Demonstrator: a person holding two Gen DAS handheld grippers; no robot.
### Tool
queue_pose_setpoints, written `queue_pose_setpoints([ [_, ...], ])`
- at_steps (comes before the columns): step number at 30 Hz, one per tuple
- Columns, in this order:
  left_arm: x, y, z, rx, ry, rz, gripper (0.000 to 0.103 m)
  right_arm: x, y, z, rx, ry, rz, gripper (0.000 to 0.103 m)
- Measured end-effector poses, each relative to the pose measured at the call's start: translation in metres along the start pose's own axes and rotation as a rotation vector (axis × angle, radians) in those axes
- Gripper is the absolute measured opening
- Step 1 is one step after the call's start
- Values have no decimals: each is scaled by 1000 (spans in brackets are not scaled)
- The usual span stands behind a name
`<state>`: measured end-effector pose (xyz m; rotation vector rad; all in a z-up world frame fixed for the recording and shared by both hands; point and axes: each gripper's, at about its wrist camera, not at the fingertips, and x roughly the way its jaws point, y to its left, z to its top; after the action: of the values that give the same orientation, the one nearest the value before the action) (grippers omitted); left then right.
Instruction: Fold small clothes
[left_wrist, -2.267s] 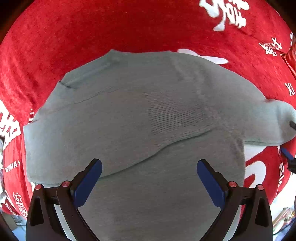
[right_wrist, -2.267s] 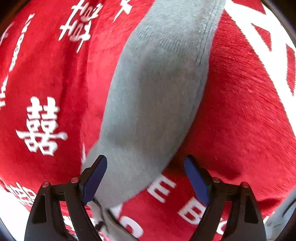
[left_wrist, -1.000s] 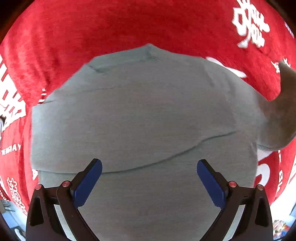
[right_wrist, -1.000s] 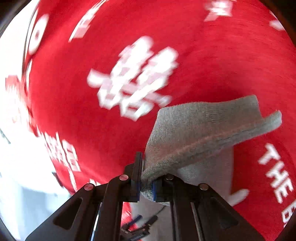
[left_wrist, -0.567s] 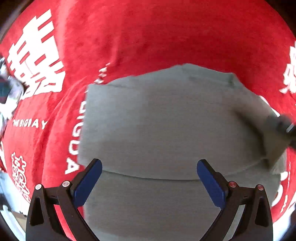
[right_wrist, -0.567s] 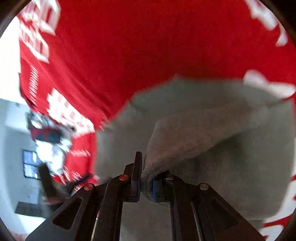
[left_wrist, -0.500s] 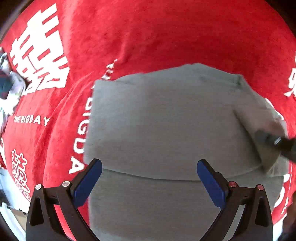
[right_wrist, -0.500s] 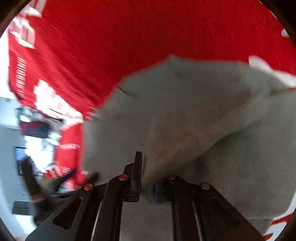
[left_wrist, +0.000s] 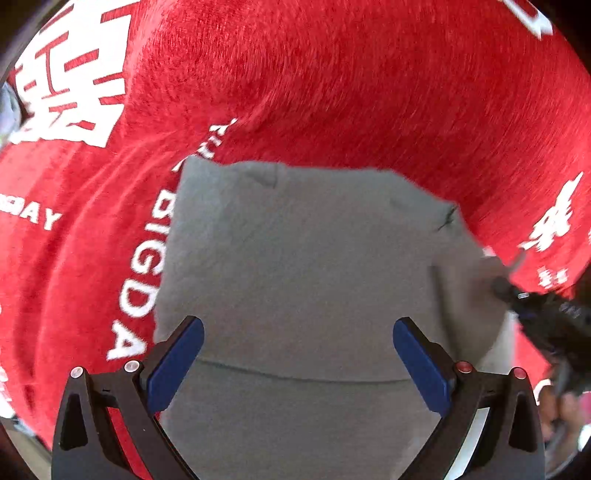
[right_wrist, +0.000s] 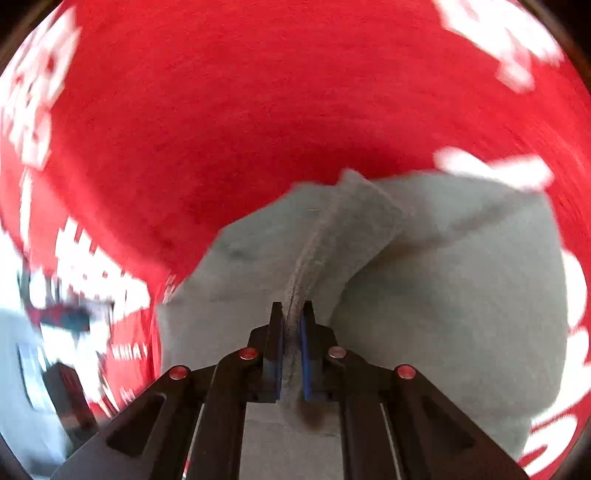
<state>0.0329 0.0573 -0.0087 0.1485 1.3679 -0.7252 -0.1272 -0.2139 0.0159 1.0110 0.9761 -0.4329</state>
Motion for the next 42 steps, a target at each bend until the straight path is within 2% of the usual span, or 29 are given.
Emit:
queue_pose_setpoints([
  [4, -1, 6, 7, -29, 4, -91, 103, 39, 60, -14, -234, 103, 38, 9],
  [7, 6, 12, 10, -64, 22, -133, 103, 67, 83, -37, -330, 200, 16, 14],
  [8, 11, 14, 10, -81, 35, -144, 103, 73, 81, -45, -346, 230, -5, 16],
  [9, 14, 16, 10, -92, 44, -152, 103, 77, 81, -52, -348, 260, -14, 27],
  [10, 18, 17, 9, -103, 55, -158, 103, 75, 71, -54, -334, 279, -2, 44],
  [11, 22, 17, 8, -109, 65, -156, 103, 72, 66, -58, -310, 292, 23, 51],
  [12, 25, 16, 7, -106, 73, -153, 103, 67, 61, -62, -292, 290, 39, 54],
  [16, 34, 3, 3, -74, 103, -141, 103, 33, 27, -67, -183, 271, 54, 54],
  [18, 37, -7, -1, -54, 117, -141, 103, 12, -6, -67, -88, 256, 44, 55],
  [21, 44, -23, -3, -29, 134, -154, 103, -10, -49, -70, 85, 222, 31, 55],
  [24, 52, -37, -2, -19, 143, -154, 103, -32, -97, -77, 285, 154, 54, 55],
  [26, 57, -46, 0, -18, 139, -139, 86, -39, -119, -81, 391, 110, 73, 56],
  [27, 59, -47, 2, -18, 147, -126, 69, -43, -131, -83, 449, 83, 89, 56],
  [29, 60, -46, 4, -33, 147, -115, 48, -45, -149, -86, 538, 39, 122, 56],
  [30, 60, -45, 6, -37, 146, -125, 25, -44, -155, -87, 570, 21, 133, 56],
  [31, 59, -43, 8, -39, 147, -130, 16, -44, -158, -87, 594, 8, 143, 56],
  [34, 42, -41, 12, -24, 100, -161, 16, -43, -161, -83, 616, -8, 158, 56],
  [37, 20, -42, 13, 13, 50, -184, 16, -46, -158, -75, 577, -9, 147, 56],
  [41, 29, -32, 4, 31, 99, -125, 16, -45, -165, -74, 576, 3, 127, 55],
  [42, 34, -28, 0, 33, 114, -107, 16, -44, -165, -74, 576, 2, 117, 42],
])
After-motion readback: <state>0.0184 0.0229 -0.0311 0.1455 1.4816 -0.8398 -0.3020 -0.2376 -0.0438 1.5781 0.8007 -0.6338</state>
